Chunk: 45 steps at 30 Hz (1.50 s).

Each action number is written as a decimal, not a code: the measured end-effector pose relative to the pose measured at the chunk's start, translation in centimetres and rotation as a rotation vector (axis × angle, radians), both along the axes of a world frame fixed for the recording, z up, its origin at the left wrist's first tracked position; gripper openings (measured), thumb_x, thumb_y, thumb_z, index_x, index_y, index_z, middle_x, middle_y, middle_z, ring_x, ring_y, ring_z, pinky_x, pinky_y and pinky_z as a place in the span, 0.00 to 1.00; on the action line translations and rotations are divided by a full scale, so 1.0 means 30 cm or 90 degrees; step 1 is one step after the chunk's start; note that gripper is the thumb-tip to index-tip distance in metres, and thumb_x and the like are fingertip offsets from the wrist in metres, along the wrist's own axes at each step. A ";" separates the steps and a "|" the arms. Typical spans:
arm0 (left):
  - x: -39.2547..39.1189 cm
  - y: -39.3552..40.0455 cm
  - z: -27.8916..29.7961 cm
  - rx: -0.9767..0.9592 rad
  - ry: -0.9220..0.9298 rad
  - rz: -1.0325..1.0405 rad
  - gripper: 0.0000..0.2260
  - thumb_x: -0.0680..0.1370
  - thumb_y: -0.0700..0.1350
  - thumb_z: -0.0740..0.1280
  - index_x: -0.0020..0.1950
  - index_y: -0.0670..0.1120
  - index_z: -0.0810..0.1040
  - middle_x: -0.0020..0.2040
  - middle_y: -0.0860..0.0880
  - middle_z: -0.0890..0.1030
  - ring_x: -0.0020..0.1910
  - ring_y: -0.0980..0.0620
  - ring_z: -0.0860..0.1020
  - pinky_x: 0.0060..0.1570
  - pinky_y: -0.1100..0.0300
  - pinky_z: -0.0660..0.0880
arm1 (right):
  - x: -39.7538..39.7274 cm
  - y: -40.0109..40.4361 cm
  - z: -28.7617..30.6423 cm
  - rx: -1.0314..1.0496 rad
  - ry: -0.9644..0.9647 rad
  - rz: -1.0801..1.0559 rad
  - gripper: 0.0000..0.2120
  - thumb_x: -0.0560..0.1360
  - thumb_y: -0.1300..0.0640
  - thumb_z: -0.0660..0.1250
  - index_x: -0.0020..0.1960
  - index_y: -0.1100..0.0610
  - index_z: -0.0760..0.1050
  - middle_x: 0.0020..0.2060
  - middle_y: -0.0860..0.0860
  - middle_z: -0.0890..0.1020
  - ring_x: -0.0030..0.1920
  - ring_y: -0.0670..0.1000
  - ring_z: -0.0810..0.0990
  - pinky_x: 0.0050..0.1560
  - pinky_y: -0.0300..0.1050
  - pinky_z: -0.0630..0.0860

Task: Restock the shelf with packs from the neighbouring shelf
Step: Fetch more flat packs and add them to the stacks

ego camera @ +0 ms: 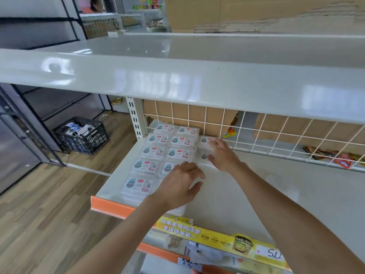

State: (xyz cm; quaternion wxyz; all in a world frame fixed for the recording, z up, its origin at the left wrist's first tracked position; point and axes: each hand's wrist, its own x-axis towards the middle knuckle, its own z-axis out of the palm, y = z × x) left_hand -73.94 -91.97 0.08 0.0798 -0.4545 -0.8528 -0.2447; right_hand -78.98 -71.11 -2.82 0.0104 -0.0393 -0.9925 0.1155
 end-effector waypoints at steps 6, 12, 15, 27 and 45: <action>0.006 0.087 -0.032 -0.036 -0.007 -0.028 0.09 0.75 0.44 0.64 0.53 0.46 0.79 0.51 0.48 0.78 0.52 0.48 0.74 0.54 0.54 0.71 | 0.137 0.035 0.034 -0.066 0.031 -0.001 0.25 0.79 0.53 0.57 0.74 0.57 0.54 0.73 0.53 0.57 0.71 0.53 0.57 0.69 0.49 0.60; 0.076 0.231 -0.099 -0.066 -0.061 -0.075 0.12 0.74 0.48 0.60 0.53 0.46 0.79 0.52 0.49 0.78 0.52 0.49 0.74 0.55 0.58 0.67 | 0.423 0.147 -0.010 -0.052 0.136 -0.080 0.19 0.74 0.59 0.63 0.65 0.57 0.68 0.64 0.52 0.69 0.64 0.54 0.67 0.61 0.47 0.65; 0.111 0.281 -0.135 -0.081 -0.087 -0.099 0.15 0.72 0.49 0.57 0.53 0.46 0.79 0.51 0.49 0.78 0.51 0.48 0.75 0.53 0.57 0.70 | 0.546 0.229 -0.027 -0.037 0.190 -0.244 0.22 0.71 0.56 0.68 0.64 0.56 0.69 0.63 0.53 0.67 0.64 0.56 0.65 0.60 0.51 0.63; 0.125 0.363 -0.132 -0.003 -0.283 -0.088 0.31 0.72 0.44 0.69 0.71 0.49 0.58 0.63 0.50 0.63 0.58 0.53 0.70 0.57 0.60 0.71 | 0.615 0.211 -0.025 -0.455 0.080 -0.222 0.04 0.77 0.55 0.62 0.51 0.51 0.72 0.41 0.49 0.82 0.38 0.45 0.79 0.36 0.32 0.72; 0.159 0.358 -0.083 -0.171 -0.139 -0.037 0.16 0.78 0.43 0.62 0.66 0.48 0.71 0.60 0.47 0.68 0.60 0.49 0.70 0.58 0.62 0.66 | 0.605 0.128 -0.037 -0.059 0.024 -0.041 0.28 0.68 0.34 0.55 0.59 0.53 0.68 0.53 0.50 0.68 0.56 0.51 0.67 0.53 0.44 0.69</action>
